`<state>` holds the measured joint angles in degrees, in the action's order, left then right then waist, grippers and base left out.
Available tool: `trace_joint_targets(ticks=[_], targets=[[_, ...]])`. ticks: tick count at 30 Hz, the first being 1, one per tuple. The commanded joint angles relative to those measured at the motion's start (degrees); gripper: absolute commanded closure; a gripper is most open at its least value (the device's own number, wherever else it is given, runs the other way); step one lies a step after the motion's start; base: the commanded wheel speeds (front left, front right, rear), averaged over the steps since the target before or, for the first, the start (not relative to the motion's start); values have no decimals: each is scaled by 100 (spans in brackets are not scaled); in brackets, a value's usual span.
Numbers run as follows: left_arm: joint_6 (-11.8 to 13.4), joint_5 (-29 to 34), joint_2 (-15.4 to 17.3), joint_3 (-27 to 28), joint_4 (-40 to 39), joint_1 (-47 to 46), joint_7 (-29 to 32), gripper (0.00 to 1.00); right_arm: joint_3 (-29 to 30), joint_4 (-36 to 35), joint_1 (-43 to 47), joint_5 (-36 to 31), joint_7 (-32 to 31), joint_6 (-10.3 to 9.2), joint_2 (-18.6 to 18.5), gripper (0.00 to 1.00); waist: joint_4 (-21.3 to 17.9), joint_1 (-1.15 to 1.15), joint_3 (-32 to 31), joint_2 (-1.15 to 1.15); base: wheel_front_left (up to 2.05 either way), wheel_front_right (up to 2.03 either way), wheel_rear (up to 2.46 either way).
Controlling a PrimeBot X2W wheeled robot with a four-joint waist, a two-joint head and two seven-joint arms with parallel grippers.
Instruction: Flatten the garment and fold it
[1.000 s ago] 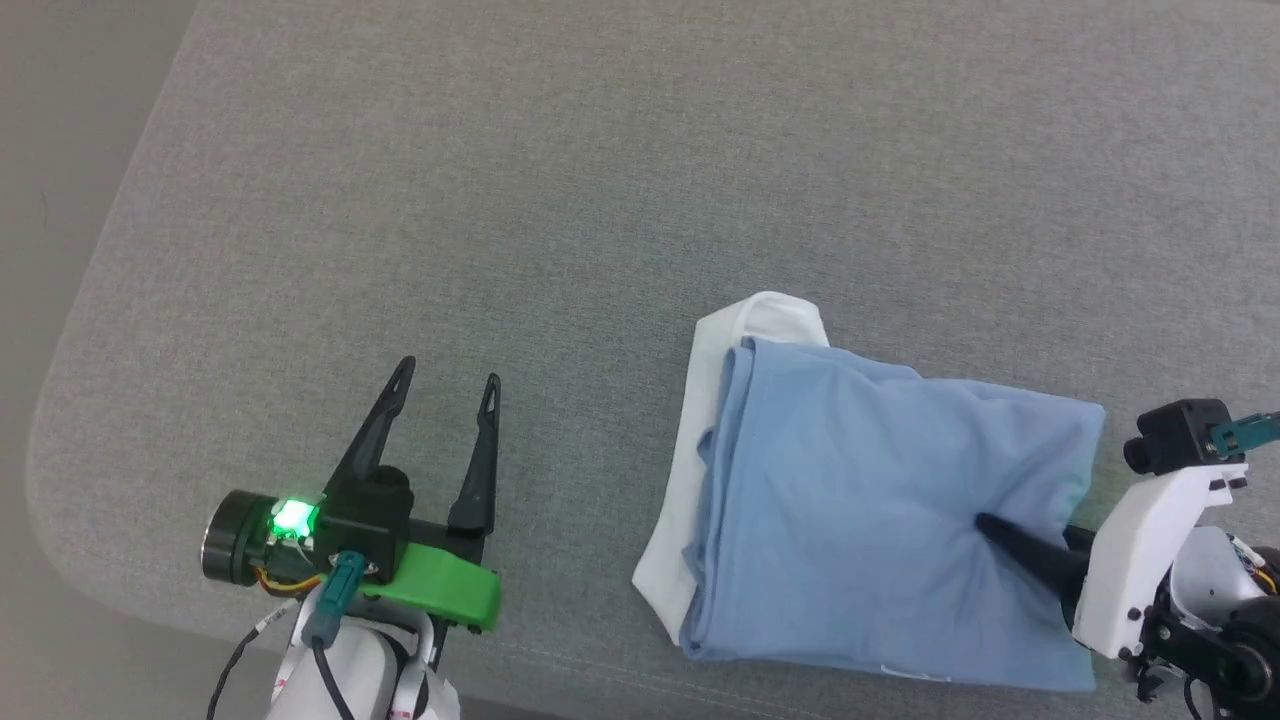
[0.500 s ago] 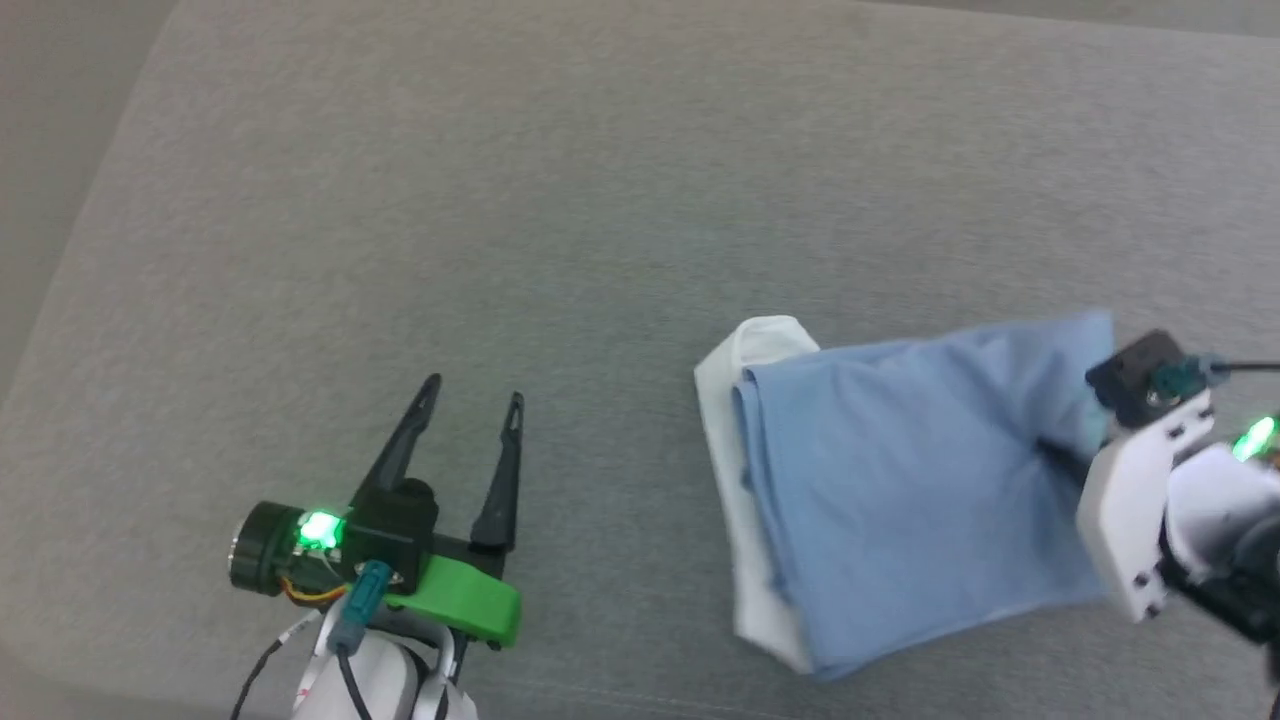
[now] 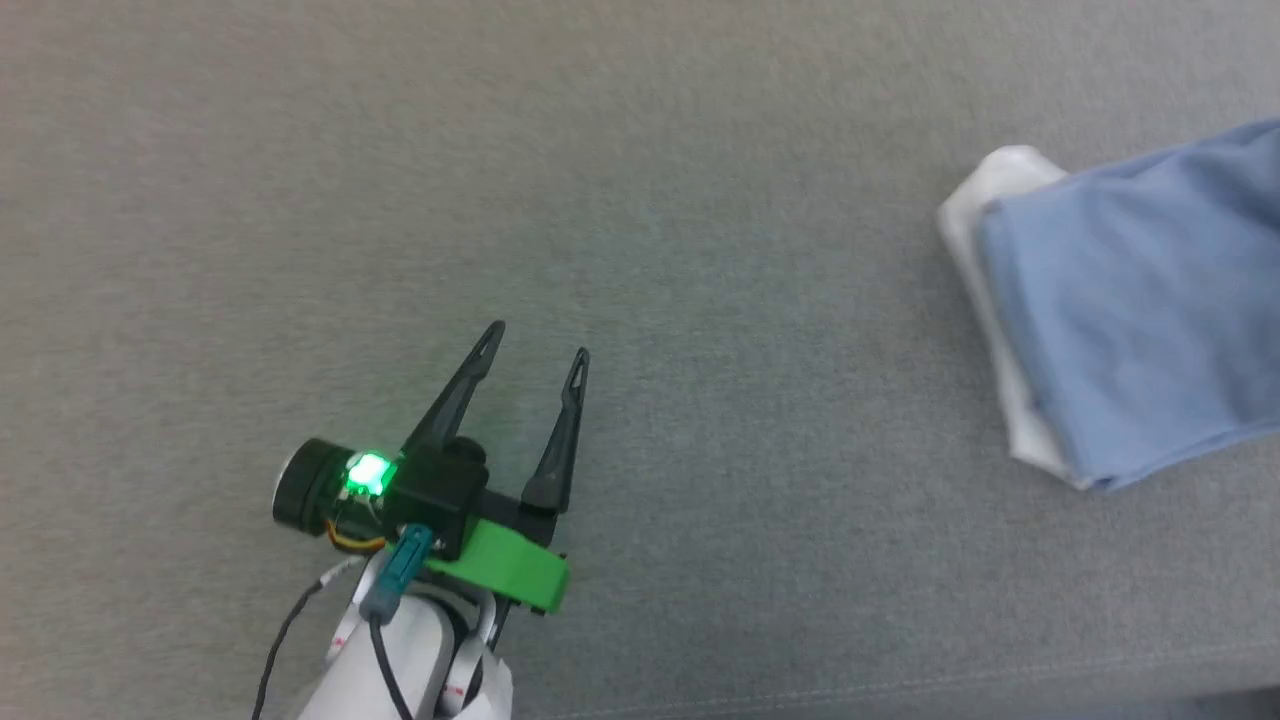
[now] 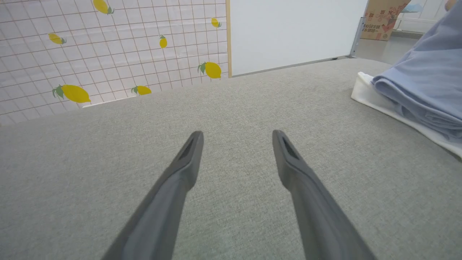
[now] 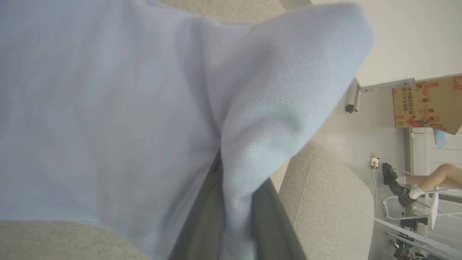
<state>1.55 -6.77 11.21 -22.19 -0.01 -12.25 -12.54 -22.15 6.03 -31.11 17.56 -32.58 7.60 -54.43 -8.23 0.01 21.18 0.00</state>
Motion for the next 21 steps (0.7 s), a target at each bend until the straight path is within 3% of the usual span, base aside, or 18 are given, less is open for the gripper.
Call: trace_joint_targets(ticks=[1,10,21], targets=[[-22,38,27,-17,-75,-121,24,0,127,254,-112,-109,215,-11,-119,100,-327,-1,762,0,0,0,0],[-56,156,130,-94,-526,-375,86,0,1477,2054,32,-717,1366,-11,-490,100,0,-1,1554,0,0,0,0],[-2,182,166,-92,-735,-541,35,0,3079,3166,217,-1619,1946,-11,-213,100,314,-1,1962,0,0,0,0]])
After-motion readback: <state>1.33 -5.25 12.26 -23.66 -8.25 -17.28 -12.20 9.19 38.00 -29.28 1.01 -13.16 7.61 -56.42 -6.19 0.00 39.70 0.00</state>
